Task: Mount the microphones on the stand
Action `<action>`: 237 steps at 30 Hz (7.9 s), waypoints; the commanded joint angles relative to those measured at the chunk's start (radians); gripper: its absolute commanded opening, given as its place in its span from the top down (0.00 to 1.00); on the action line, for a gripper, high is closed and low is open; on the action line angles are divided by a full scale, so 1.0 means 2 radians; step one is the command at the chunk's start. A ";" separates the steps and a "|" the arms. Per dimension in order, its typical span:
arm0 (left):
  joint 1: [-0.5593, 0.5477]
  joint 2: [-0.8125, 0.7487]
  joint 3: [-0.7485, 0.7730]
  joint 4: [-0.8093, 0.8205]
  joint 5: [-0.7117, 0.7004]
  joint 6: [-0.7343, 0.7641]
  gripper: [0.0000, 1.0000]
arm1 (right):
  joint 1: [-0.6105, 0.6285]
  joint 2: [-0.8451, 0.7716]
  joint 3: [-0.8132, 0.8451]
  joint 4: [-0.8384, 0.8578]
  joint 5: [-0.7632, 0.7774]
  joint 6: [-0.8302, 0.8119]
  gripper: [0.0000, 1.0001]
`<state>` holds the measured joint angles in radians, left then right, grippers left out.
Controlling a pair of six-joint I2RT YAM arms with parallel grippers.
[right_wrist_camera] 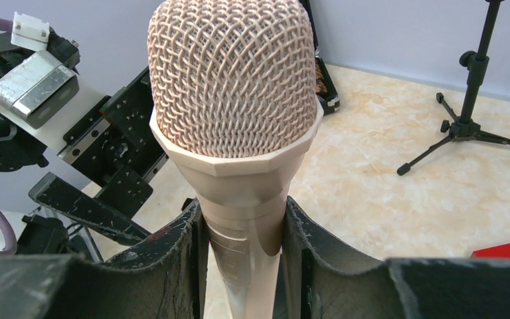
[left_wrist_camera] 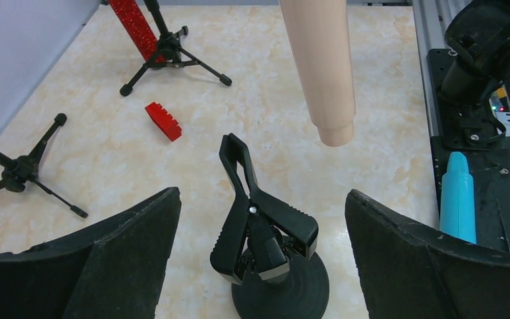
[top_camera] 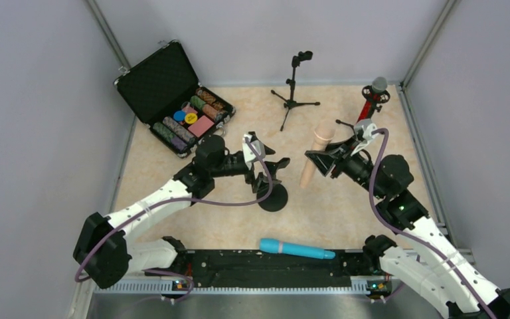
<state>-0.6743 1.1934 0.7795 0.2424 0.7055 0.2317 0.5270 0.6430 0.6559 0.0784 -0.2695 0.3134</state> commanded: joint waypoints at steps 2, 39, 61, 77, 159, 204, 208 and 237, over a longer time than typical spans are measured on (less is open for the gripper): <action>-0.002 -0.022 -0.014 0.043 -0.030 -0.009 0.01 | -0.004 0.012 0.003 0.039 0.001 -0.007 1.00; -0.016 -0.027 -0.034 0.003 -0.152 0.017 0.14 | -0.004 0.095 0.003 0.106 0.020 -0.021 1.00; -0.009 -0.025 -0.042 0.072 -0.109 0.049 0.01 | -0.004 0.090 0.000 0.103 0.013 -0.018 1.00; 0.029 -0.039 -0.020 0.012 0.024 0.084 0.01 | -0.004 0.083 0.000 0.100 0.007 -0.019 1.00; 0.036 0.028 -0.009 0.109 0.086 -0.061 1.00 | 0.156 0.171 -0.181 0.539 0.118 -0.096 1.00; 0.042 -0.072 -0.113 0.214 -0.036 -0.110 0.01 | 0.169 0.156 -0.172 0.497 0.122 -0.115 0.32; 0.056 -0.087 -0.124 0.191 -0.028 -0.113 0.01 | 0.169 0.150 -0.164 0.472 0.109 -0.112 0.24; 0.068 0.068 -0.165 0.394 0.098 -0.162 0.09 | 0.169 0.114 -0.147 0.393 0.111 -0.093 0.03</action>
<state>-0.5175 1.2793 0.3840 0.8490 0.8509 -0.0399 0.8558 0.8909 0.3092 0.8616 -0.0364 0.1246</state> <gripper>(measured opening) 0.914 0.970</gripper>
